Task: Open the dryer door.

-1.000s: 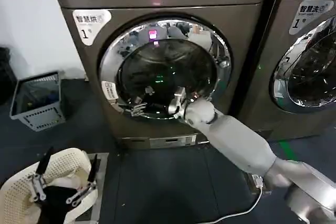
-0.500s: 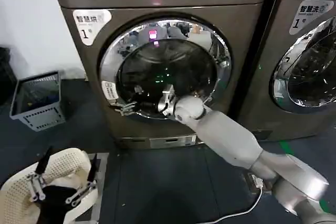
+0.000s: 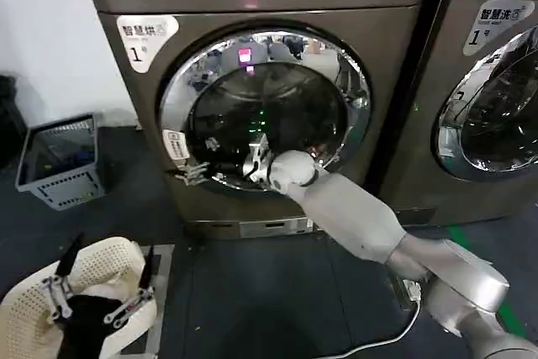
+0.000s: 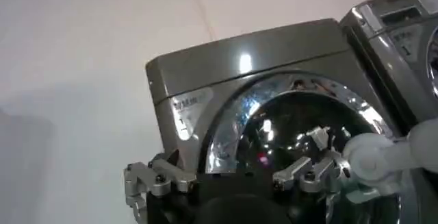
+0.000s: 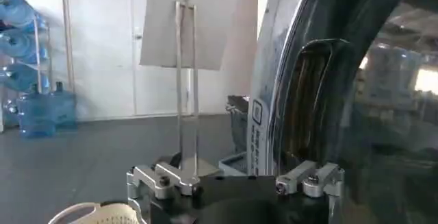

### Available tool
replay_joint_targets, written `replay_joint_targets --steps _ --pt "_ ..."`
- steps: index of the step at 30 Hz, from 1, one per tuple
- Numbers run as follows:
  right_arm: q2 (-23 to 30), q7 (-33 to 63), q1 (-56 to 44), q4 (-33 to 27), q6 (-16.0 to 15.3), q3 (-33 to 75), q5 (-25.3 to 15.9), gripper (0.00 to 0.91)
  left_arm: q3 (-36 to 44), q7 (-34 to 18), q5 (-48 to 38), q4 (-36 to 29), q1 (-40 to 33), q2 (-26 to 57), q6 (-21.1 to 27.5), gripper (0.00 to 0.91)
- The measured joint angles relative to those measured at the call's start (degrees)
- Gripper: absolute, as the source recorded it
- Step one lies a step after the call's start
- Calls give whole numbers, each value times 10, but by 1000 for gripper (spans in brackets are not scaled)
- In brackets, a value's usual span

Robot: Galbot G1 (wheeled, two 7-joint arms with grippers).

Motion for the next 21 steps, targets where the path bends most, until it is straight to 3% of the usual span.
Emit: replay_joint_targets --steps 12,21 --pt "-2 -26 2 2 4 -11 0 907 -31 13 -47 -2 -48 17 61 907" --pt "-31 -44 3 36 11 -30 8 907 -50 15 -93 16 -96 41 114 907"
